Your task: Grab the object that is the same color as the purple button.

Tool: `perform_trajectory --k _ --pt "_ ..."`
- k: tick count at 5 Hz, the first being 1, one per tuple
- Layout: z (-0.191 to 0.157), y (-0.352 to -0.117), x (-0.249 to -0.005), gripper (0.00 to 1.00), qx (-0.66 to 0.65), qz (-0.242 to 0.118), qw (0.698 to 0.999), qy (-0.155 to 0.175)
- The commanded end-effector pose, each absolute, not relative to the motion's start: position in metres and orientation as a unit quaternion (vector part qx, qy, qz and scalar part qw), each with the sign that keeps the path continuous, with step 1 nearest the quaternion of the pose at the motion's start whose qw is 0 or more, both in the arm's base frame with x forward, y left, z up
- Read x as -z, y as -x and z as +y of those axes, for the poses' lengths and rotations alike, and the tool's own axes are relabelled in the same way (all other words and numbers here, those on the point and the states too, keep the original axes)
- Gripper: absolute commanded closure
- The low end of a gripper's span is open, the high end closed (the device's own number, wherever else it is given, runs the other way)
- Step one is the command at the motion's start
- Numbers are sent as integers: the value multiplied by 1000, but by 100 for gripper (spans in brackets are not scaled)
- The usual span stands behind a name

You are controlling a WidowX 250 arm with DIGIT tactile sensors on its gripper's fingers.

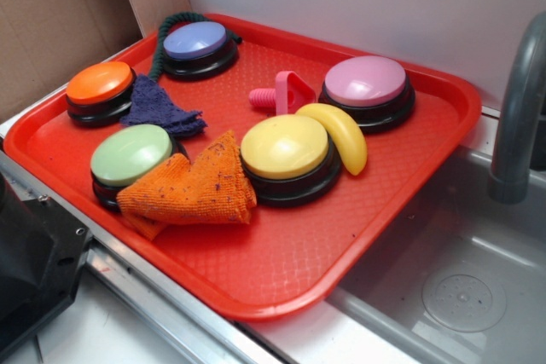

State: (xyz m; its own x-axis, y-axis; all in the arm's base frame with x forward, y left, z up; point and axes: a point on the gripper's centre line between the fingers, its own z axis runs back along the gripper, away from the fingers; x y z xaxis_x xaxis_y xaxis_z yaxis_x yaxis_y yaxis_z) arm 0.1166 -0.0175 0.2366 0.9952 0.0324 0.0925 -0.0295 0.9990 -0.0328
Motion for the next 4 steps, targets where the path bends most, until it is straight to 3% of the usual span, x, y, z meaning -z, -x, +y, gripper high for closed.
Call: perform_trajectory --k 1,2,3,4 --pt "-17 -117 -237 0 -15 -47 999 16" --pt "0 -136 -216 0 -132 -63 989 25" --pt "12 -151 -197 0 -172 -36 984 25" --pt "26 -163 -175 0 -224 -32 974 28"
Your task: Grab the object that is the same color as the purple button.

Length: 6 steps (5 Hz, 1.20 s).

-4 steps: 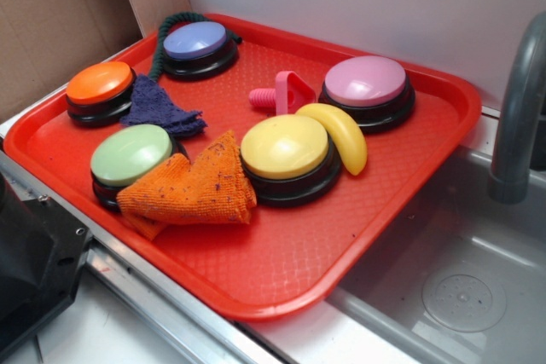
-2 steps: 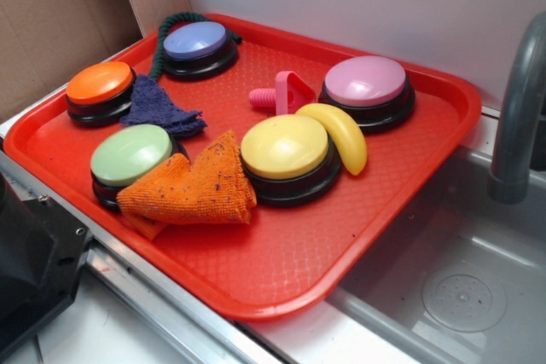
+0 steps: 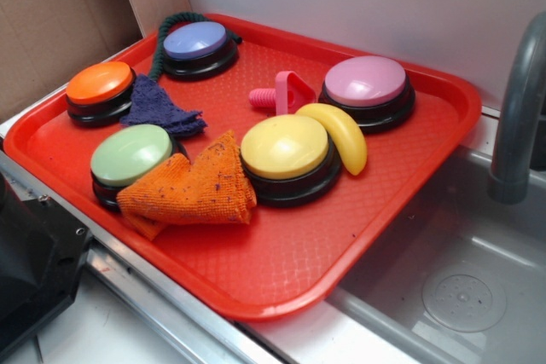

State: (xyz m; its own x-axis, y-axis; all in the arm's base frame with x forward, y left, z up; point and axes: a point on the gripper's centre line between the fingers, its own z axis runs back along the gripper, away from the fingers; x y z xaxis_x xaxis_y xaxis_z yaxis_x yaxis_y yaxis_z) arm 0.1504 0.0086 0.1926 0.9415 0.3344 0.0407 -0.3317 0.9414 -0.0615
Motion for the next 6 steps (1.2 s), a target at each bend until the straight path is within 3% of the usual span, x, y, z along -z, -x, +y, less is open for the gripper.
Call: perform_trajectory --k 1,2,4,6 --pt "48 -181 -132 0 -330 -32 943 15" --pt "58 -189 -108 0 -380 -49 924 0" --pt "72 -204 -55 0 -458 -52 887 -24" --pt "88 -212 -23 0 -510 -50 858 -20"
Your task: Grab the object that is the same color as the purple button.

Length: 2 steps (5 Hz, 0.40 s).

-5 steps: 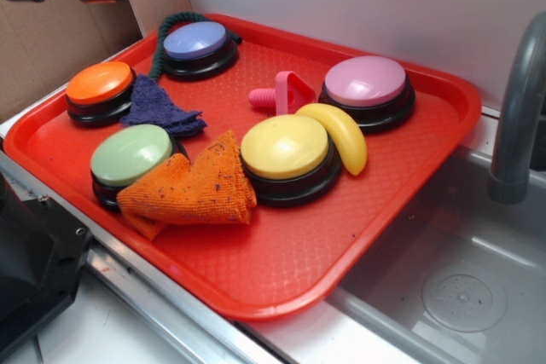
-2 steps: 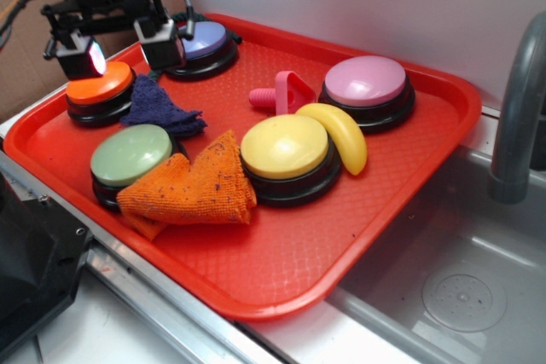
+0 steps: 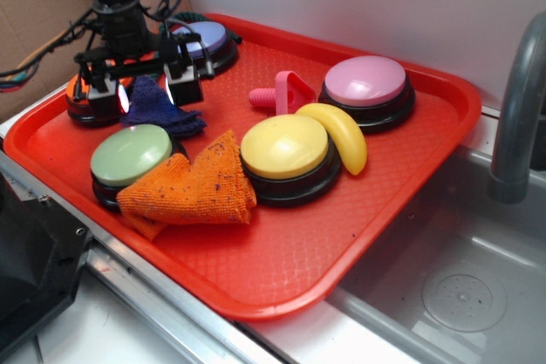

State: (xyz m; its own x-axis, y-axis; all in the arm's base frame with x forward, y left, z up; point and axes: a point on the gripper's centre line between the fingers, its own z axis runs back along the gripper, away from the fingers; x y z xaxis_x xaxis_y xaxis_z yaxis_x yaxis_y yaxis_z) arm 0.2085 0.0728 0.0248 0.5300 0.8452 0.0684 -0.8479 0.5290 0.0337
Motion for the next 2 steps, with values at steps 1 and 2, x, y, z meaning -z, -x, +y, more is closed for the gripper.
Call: perform_trajectory --k 1,2 --pt "92 -213 -22 0 -528 -52 848 1" --pt "93 -211 -19 55 -536 -40 843 12"
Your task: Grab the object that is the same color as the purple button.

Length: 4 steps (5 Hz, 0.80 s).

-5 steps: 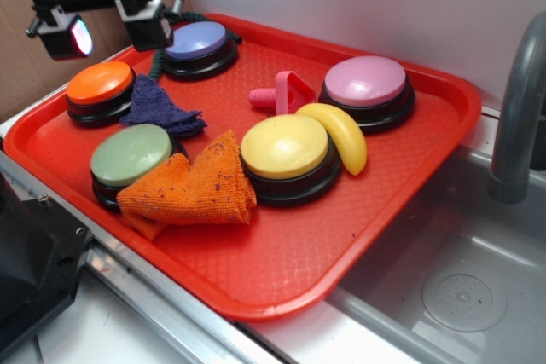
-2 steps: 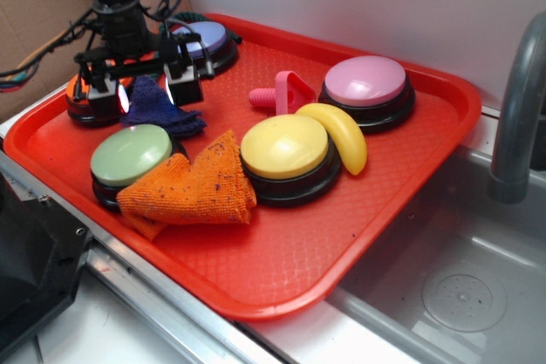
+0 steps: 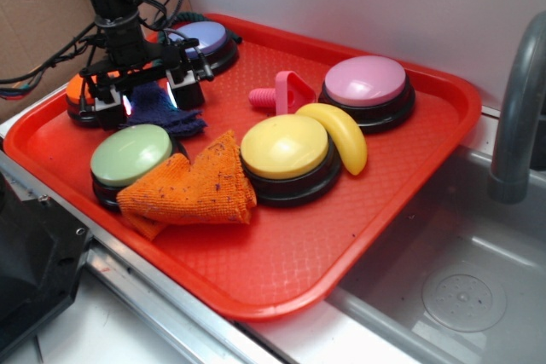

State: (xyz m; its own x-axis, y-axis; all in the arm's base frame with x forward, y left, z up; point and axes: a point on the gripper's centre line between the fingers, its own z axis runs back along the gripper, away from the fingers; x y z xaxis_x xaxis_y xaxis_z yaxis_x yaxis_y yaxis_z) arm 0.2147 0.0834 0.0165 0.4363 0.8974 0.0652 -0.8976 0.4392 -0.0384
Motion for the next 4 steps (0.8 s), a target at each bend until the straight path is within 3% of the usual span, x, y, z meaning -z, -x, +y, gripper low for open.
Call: perform_trajectory --k 1,2,4 --pt "91 -211 -21 100 -531 -45 846 20" --pt "87 -211 -25 100 -517 -53 854 18" --pt "77 -220 -60 100 -457 -92 885 -11"
